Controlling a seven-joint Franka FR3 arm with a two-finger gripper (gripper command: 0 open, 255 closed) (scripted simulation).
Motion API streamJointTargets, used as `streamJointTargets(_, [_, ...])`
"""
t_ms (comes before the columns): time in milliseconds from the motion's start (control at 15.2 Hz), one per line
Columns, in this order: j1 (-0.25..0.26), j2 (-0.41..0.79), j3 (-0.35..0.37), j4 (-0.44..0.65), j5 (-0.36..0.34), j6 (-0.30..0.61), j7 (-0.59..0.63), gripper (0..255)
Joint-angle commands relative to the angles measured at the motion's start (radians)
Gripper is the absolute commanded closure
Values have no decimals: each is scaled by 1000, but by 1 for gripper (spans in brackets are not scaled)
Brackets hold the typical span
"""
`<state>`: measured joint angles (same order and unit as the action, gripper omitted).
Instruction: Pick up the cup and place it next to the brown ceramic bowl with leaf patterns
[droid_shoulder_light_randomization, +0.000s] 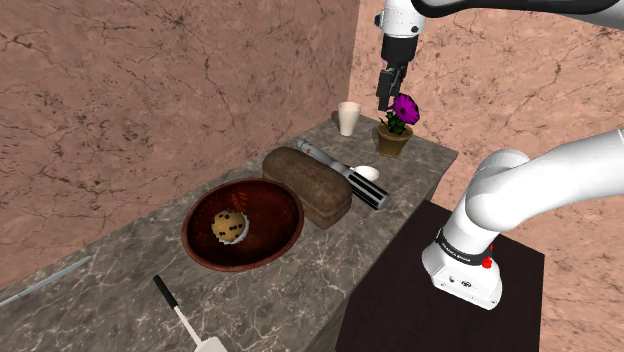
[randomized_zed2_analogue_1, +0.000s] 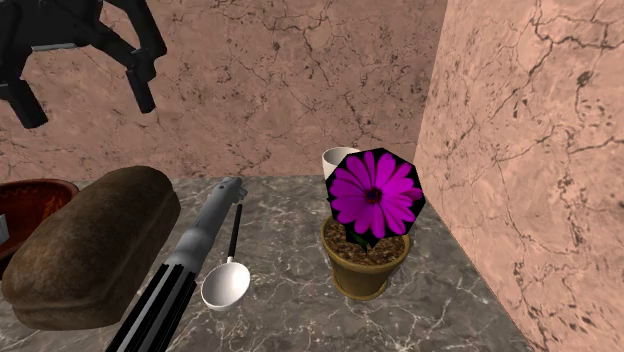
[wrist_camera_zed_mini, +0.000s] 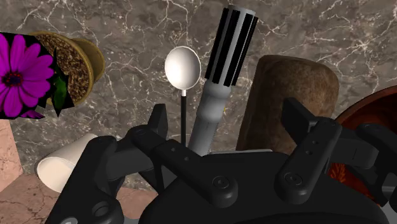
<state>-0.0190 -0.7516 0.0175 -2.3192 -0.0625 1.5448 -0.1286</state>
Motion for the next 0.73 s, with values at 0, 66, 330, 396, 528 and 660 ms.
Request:
streamJointTargets(0, [0,0,0,0,0,0,0,0])
streamJointTargets(66, [-6,27,-10,1,-10,24,-8,0])
streamJointTargets(330, [-28,144,-49,20,-44,118,-39,0])
streamJointTargets(396, [-34,175,-59,28,-51,141,-46,0])
streamJointTargets(528, [-44,239,-77,47,-64,183,-60,0])
streamJointTargets(660, [-54,304,-95,72,-76,223,-75,0])
